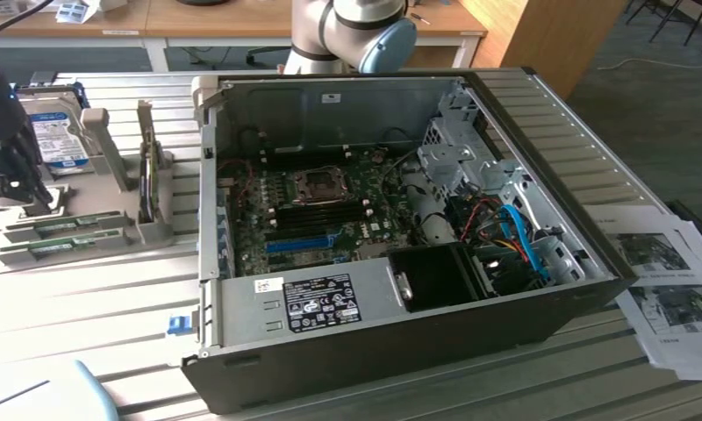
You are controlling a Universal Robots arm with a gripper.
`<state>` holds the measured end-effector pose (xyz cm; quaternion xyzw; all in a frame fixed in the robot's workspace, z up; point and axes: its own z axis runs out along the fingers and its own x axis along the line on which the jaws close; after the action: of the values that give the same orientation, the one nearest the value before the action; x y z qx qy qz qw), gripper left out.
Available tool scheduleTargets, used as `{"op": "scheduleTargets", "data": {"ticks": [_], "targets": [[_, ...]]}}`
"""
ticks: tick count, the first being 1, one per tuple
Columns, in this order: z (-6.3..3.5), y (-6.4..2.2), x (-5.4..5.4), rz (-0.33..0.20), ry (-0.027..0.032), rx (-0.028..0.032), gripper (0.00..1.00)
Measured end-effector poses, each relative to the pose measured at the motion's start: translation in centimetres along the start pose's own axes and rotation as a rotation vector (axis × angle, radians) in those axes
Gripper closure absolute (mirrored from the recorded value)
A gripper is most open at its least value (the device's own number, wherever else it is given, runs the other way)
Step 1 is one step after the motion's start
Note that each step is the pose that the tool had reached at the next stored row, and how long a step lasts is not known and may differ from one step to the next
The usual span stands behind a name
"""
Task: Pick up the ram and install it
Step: 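Pick up the ram and move it above insertion slot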
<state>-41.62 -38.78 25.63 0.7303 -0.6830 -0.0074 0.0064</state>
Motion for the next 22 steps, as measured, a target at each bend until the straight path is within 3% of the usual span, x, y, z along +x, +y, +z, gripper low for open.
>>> {"op": "scheduleTargets", "data": {"ticks": [11, 17, 22], "targets": [[0.0, 0.09, 1.2, 0.001, 0.028, -0.0039, 0.77], [0.1, 0.09, 1.3, 0.001, 0.028, -0.0036, 0.77], [0.95, 0.07, 1.3, 0.0, 0.0281, -0.0037, 0.77]]}}
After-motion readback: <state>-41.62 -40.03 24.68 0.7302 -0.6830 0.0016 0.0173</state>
